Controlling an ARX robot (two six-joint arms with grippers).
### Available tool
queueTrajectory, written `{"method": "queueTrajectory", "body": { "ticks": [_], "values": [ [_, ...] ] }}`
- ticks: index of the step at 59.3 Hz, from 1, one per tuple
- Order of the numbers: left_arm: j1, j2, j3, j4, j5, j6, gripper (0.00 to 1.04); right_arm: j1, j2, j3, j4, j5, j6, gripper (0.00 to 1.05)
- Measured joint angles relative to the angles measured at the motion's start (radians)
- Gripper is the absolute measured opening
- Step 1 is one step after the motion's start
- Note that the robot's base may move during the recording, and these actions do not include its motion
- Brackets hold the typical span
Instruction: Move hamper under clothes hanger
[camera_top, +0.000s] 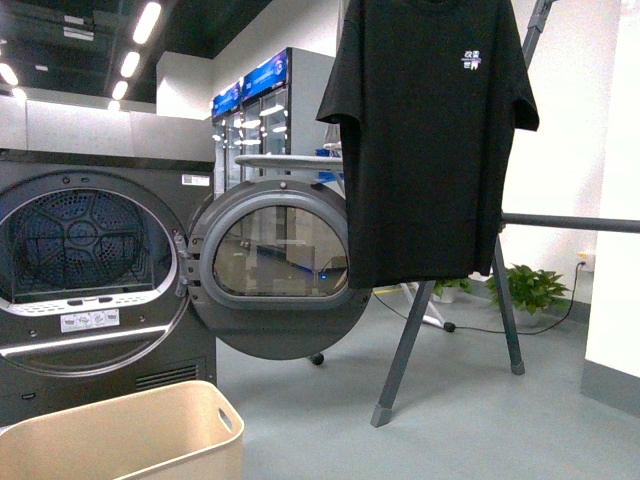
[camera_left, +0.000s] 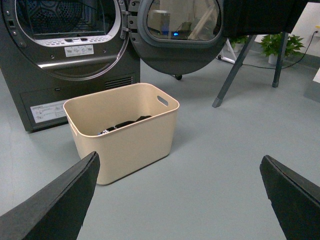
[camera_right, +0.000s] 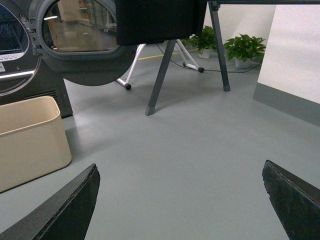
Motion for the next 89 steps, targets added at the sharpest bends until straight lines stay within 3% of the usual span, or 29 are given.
{"method": "queueTrajectory", "body": {
  "ticks": [89],
  "values": [
    [-0.002,0.003,0.0,0.0,-0.001,0.0,0.98,-0.001,0.0,0.0,0.001,0.003,0.0,0.97]
  ]
}}
